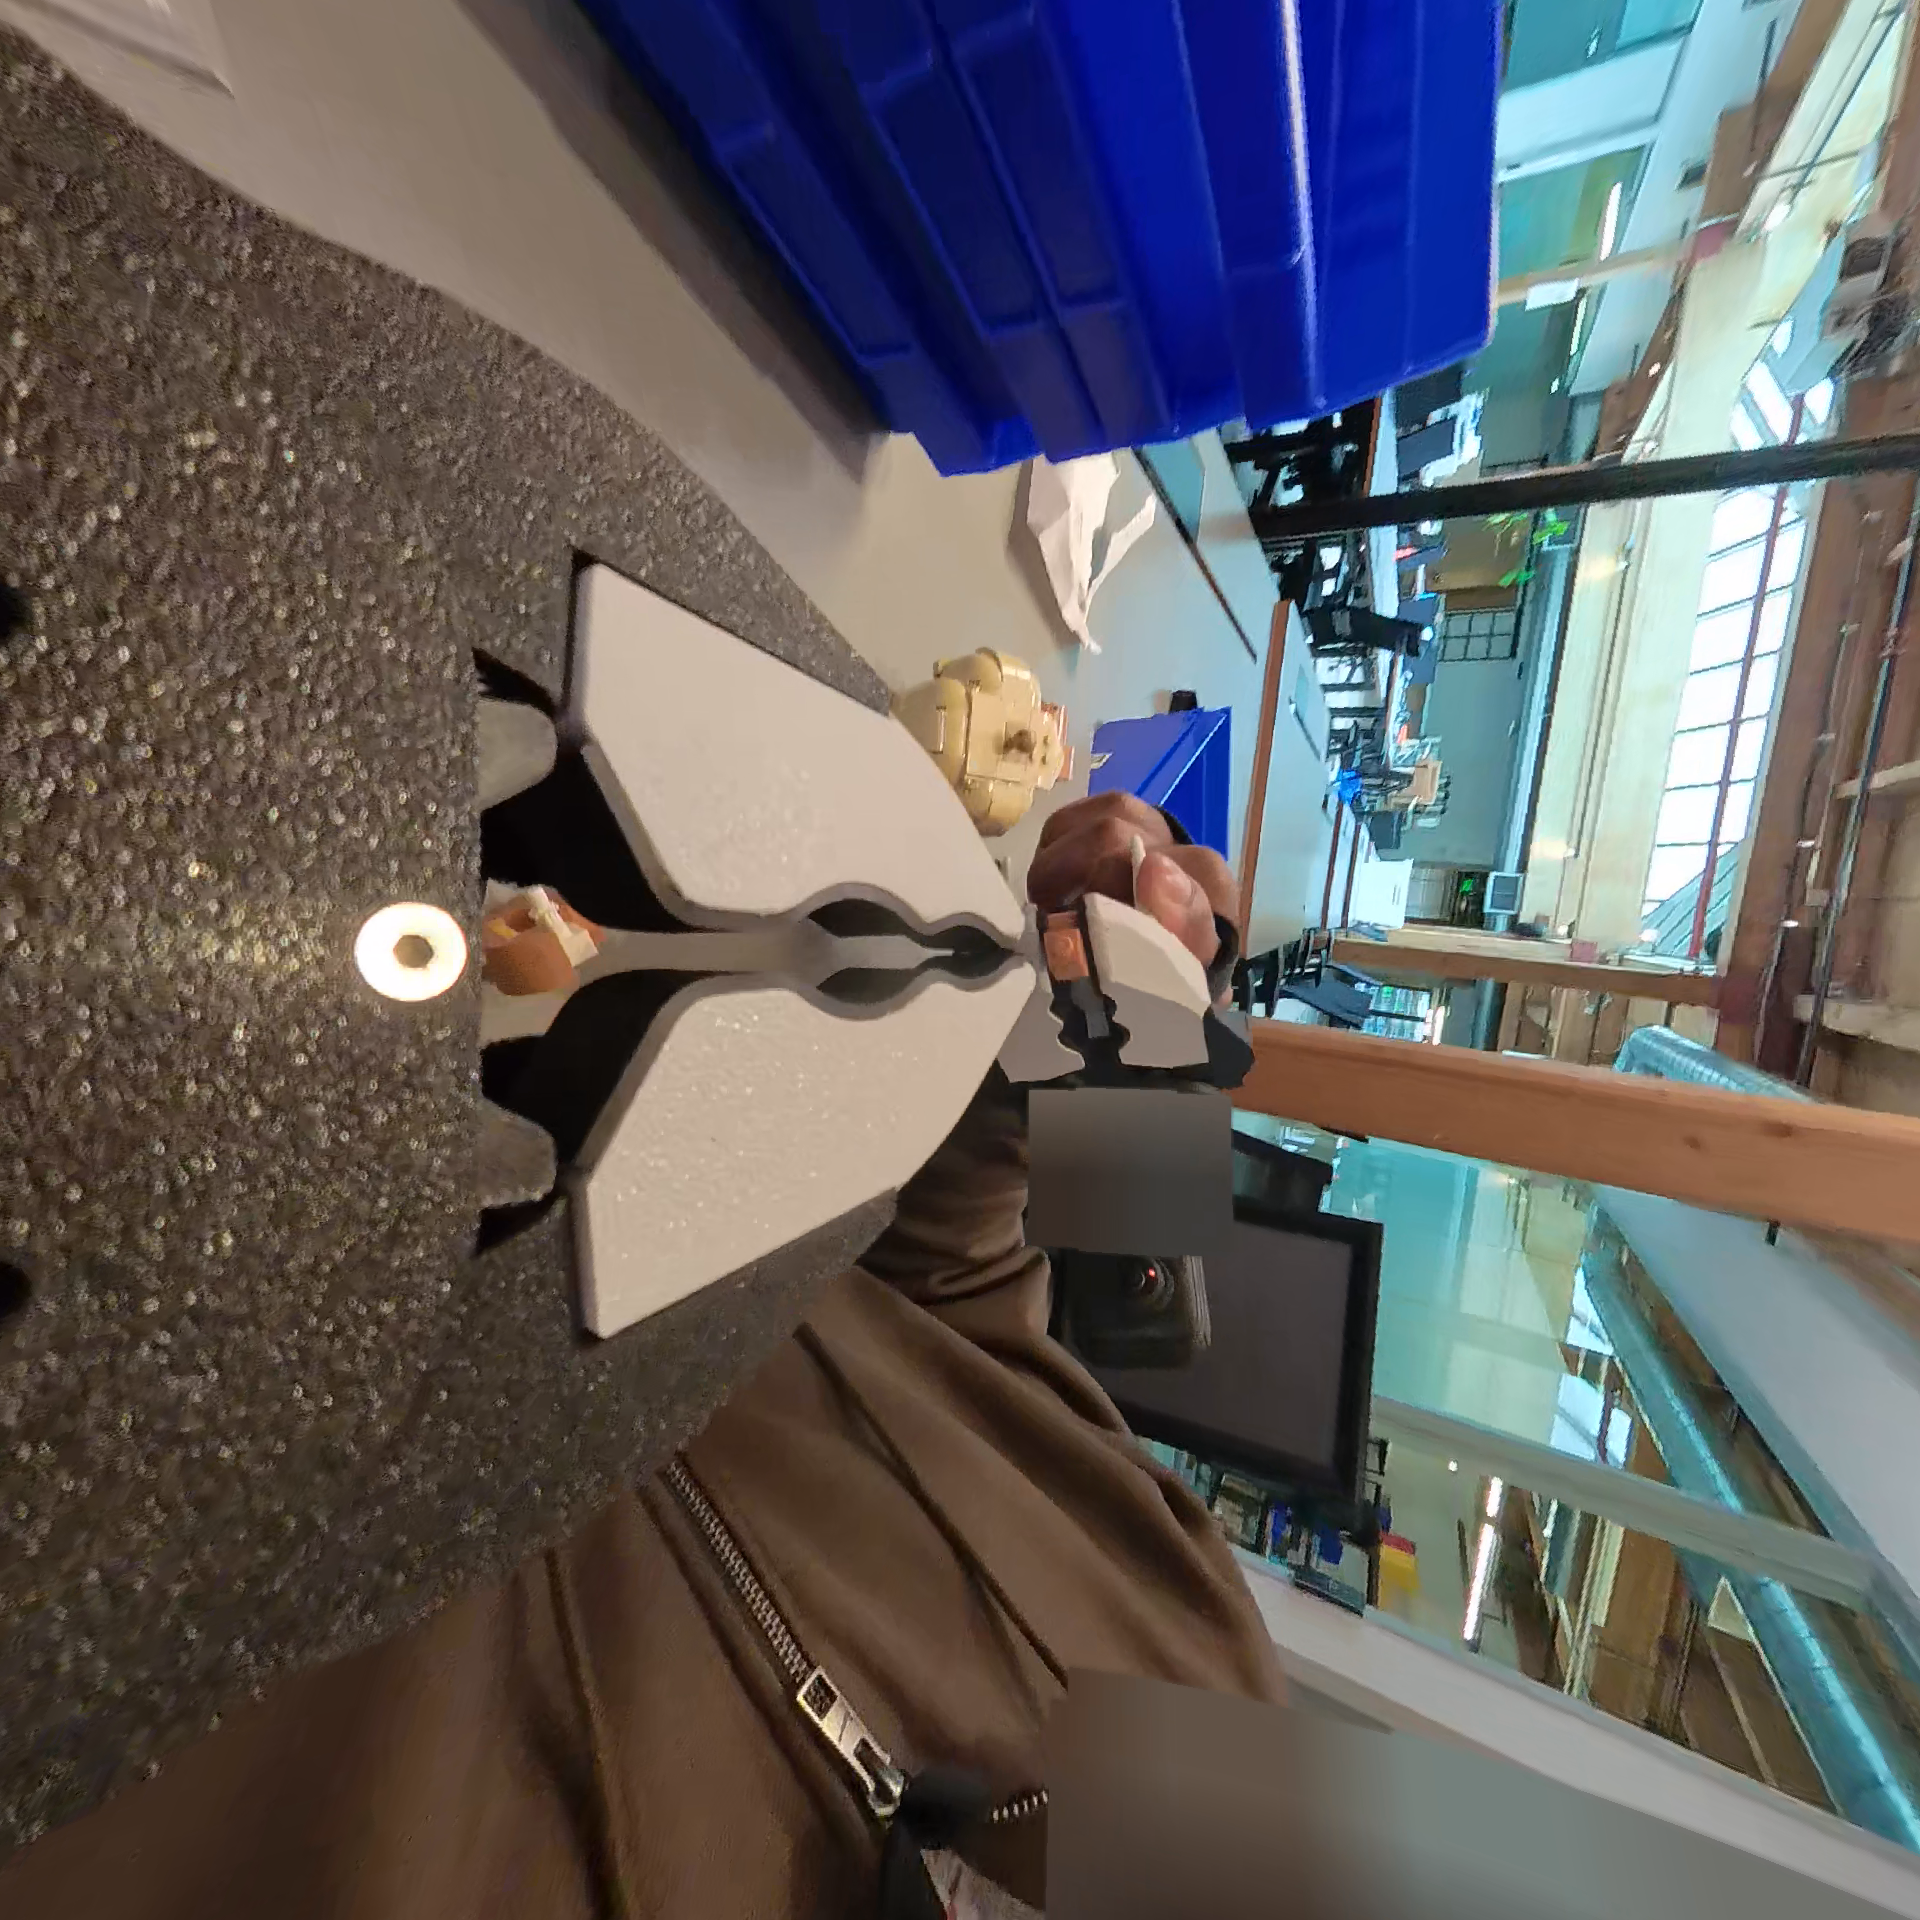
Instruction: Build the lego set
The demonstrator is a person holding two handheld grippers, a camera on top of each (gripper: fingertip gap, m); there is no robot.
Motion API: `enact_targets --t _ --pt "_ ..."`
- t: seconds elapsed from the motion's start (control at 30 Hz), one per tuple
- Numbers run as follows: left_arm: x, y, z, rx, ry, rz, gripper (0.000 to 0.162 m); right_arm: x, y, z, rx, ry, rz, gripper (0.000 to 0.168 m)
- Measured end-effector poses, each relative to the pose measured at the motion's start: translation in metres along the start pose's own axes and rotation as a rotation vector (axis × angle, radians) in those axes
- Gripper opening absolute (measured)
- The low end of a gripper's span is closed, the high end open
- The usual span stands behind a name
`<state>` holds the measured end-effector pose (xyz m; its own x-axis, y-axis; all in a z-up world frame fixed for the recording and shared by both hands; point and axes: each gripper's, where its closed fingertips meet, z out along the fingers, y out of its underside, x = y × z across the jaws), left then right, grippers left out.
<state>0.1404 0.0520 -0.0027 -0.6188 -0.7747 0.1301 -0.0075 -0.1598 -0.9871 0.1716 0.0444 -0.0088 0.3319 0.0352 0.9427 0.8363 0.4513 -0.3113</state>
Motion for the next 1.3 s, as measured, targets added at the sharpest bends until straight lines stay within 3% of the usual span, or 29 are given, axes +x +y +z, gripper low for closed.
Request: enact_targets --t 0.2,0.5,0.77,1.3 --pt "0.007 0.017 0.023 -0.084 0.029 -0.006 0.011 -0.012 -0.007 0.006 0.018 -0.031 -0.014 0.008" --pt "-0.002 0.019 0.023 -0.108 -0.086 0.119 0.016 -0.01 -0.006 0.008 -0.008 0.033 -0.114 0.008" --pt "-0.01 0.012 0.018 0.023 -0.016 -0.358 0.016 -0.009 0.005 0.012 -0.119 0.136 -0.441 0.008" --pt "-0.013 0.025 0.025 0.027 -0.043 -0.56 0.01 -0.012 0.005 0.015 -0.17 0.185 -0.656 0.008"
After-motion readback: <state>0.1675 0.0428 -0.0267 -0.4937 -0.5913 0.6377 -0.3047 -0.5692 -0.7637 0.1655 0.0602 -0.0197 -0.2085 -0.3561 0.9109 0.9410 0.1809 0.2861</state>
